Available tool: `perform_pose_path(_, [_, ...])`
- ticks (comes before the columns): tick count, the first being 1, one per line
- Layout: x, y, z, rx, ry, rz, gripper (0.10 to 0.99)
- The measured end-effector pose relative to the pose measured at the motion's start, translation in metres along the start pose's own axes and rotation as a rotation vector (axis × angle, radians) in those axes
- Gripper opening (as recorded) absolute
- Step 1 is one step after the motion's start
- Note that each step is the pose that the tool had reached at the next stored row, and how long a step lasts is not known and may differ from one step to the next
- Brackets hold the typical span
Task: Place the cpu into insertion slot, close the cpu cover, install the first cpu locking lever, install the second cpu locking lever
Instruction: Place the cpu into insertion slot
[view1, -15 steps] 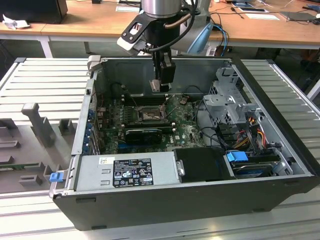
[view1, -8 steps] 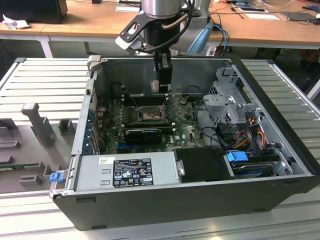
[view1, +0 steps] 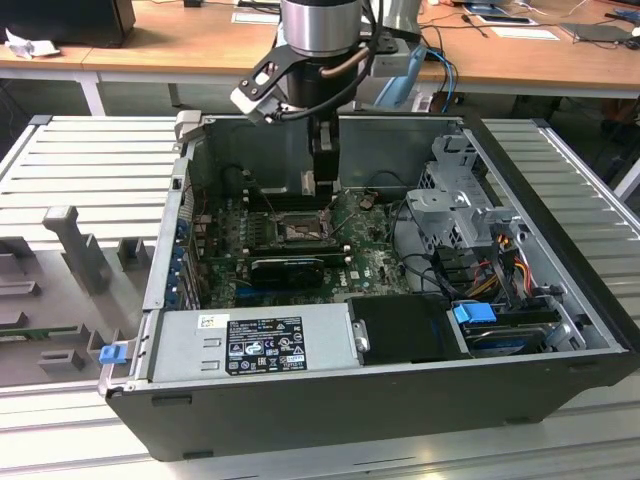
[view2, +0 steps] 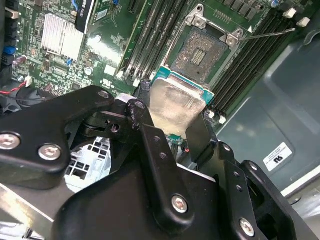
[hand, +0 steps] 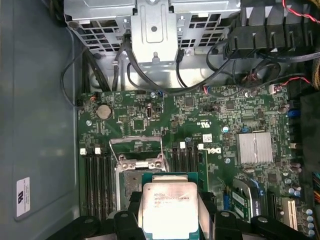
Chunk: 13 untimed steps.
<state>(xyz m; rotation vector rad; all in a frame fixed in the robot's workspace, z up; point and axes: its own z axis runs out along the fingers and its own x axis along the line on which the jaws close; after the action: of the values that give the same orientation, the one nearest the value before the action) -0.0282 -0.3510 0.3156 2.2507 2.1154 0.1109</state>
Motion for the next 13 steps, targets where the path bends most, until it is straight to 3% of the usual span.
perform_pose_path(13, [-0.0003, -0.0013, 0.0155, 0.000, 0.0000, -0.001, 0.529])
